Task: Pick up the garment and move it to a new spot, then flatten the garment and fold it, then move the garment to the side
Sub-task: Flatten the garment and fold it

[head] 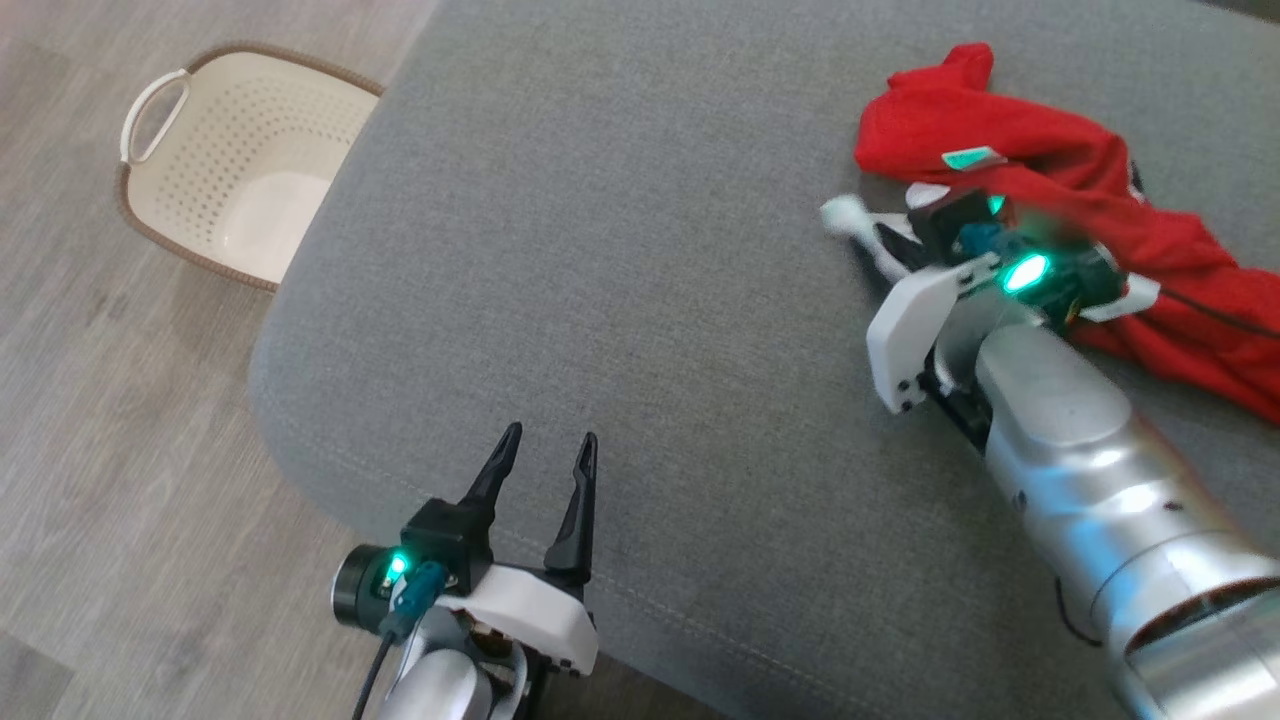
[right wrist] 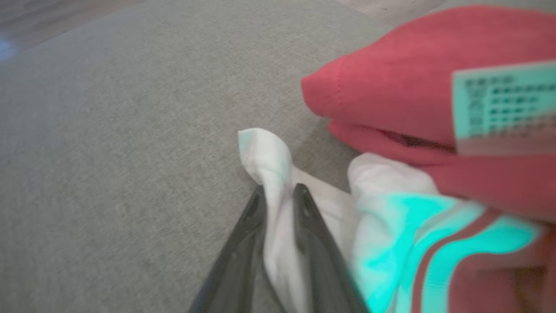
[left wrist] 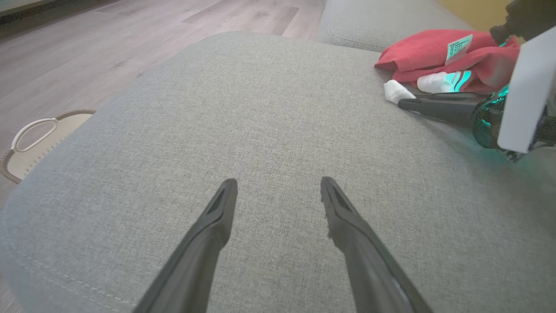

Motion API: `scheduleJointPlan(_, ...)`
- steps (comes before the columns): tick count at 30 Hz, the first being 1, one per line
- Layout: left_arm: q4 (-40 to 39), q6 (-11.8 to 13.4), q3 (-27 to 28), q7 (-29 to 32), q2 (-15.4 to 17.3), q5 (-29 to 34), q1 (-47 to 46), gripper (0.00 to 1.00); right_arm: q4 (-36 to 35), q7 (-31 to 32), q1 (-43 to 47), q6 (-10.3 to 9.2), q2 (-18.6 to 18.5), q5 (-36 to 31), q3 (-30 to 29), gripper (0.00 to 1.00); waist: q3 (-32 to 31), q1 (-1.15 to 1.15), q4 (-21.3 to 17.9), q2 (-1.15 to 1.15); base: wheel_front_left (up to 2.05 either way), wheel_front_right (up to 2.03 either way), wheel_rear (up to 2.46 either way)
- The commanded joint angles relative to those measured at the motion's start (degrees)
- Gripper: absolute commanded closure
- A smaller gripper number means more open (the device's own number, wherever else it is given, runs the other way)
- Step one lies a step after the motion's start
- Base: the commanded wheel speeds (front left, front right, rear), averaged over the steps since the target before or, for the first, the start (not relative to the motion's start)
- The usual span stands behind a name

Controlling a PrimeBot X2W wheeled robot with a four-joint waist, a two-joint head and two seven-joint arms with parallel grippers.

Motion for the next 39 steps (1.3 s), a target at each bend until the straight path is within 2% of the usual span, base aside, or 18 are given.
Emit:
scheduleJointPlan(1,-2.0,0.5,1.3,-0.3,0.1,-0.5,-1.6,0.00,0.5,-0.2,0.5,0.21,0.5,-1.0,0.7,1.00,0.3,0.00,-0.4,0.00,0.00,0.00,0.00)
scheduleJointPlan(9,-1.7,0.6,2.6,-0.3,0.1,-0.6,-2.1,0.00,-2.3,-9.7,-5.6,0.21,-0.4,-2.7,-3.5,1.00,-1.9,0.00,-4.8,0.00,0.00,0.00,0.00)
scheduleJointPlan(16,-0.7,-0.2,3.5,-0.3,0.1,0.1,-0.5,0.00,-11.4,-11.3,-17.4,0.21,-3.9,-2.5,-8.5,1.00,-7.0,0.00,-7.6,0.00,0.00,0.00,0.00)
scheduleJointPlan(19,-0.2,-0.8,3.2,-0.3,0.1,0.1,0.3,0.00,-13.1,-11.4,-21.7,0.21,-4.9,-3.7,-7.8,1.00,-8.6,0.00,-7.2,0.00,0.00,0.00,0.00)
scheduleJointPlan(24,-0.1,-1.2,1.9,-0.3,0.1,-0.6,1.4,0.00,-15.5,-11.4,-26.5,0.21,-6.2,-4.5,-4.5,1.00,-10.5,0.00,-4.2,0.00,0.00,0.00,0.00)
scheduleJointPlan(30,0.3,-1.1,1.8,-0.3,0.1,-0.5,2.7,0.00,-19.8,-11.4,-28.2,0.21,-7.1,-3.3,-0.2,1.00,-11.2,0.00,-2.8,0.00,0.00,0.00,0.00)
scheduleJointPlan(32,0.3,-0.9,2.4,-0.3,0.1,-0.5,3.1,0.00,-21.3,-11.4,-27.3,0.21,-8.4,-2.3,1.3,1.00,-11.3,0.00,-3.5,0.00,0.00,0.00,0.00)
scheduleJointPlan(35,0.0,-1.1,3.2,-0.3,0.1,-0.2,3.3,0.00,-24.2,-11.4,-23.7,0.21,-13.4,0.1,3.2,1.00,-10.8,0.00,-6.8,0.00,0.00,0.00,0.00)
scheduleJointPlan(39,0.1,-1.5,3.7,-0.3,0.1,0.4,2.4,0.00,-23.9,-11.4,-19.7,0.21,-20.4,2.2,2.1,1.00,-9.9,0.00,-10.9,0.00,0.00,0.00,0.00)
